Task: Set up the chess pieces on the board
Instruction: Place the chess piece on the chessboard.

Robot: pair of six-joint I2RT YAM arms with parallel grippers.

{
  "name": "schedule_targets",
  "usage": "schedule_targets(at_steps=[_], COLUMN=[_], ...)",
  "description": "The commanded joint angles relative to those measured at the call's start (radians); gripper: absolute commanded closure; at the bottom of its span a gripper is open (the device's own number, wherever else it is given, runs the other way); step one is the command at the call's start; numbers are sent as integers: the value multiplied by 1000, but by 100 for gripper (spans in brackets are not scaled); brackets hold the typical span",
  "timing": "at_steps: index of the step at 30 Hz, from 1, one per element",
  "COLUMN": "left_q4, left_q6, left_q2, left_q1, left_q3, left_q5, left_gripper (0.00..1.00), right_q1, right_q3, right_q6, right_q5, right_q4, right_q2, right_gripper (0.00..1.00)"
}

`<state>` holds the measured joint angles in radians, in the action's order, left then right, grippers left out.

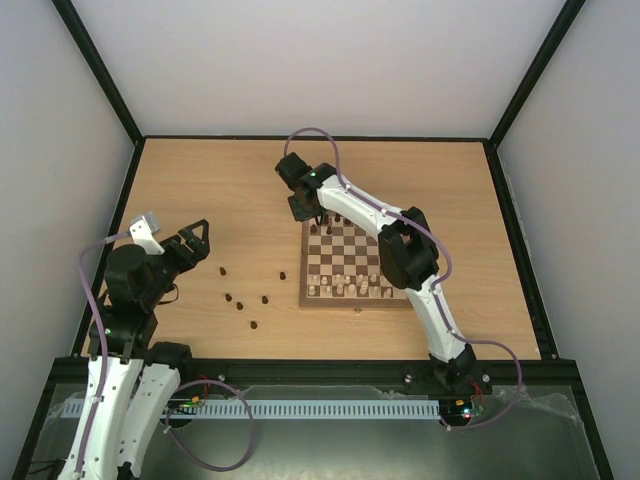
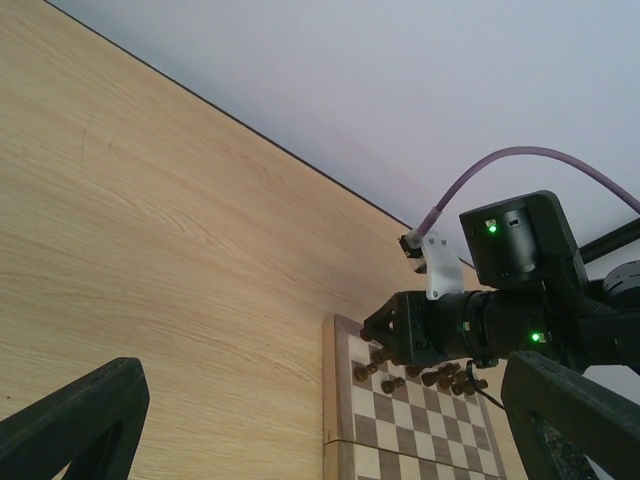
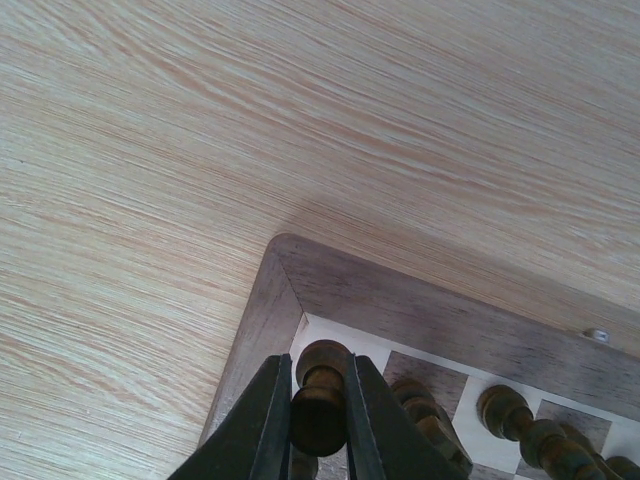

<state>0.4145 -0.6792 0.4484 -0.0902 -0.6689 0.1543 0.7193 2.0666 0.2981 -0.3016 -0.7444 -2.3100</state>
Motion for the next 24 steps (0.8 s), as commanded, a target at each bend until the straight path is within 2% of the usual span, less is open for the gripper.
schedule_targets(at_steps=[1, 16, 22, 24], left_q4=[-20, -24, -25, -27], left_q6=[12, 8, 6, 6], left_q2=[4, 1, 1, 0], left_q1=[3, 3, 3, 3], left_q3=[18, 31, 33, 34], left_q5=[12, 11, 10, 12], left_gripper=[0, 0, 0, 0], right_q1=[-11, -14, -14, -14], right_q3=[-16, -86, -88, -88], right_q6=[-4, 1, 6, 6], right_q5=[-4, 13, 21, 24], right_q4=[-38, 0, 2, 1], right_q2=[-22, -12, -1, 4], right_gripper=[94, 94, 77, 75])
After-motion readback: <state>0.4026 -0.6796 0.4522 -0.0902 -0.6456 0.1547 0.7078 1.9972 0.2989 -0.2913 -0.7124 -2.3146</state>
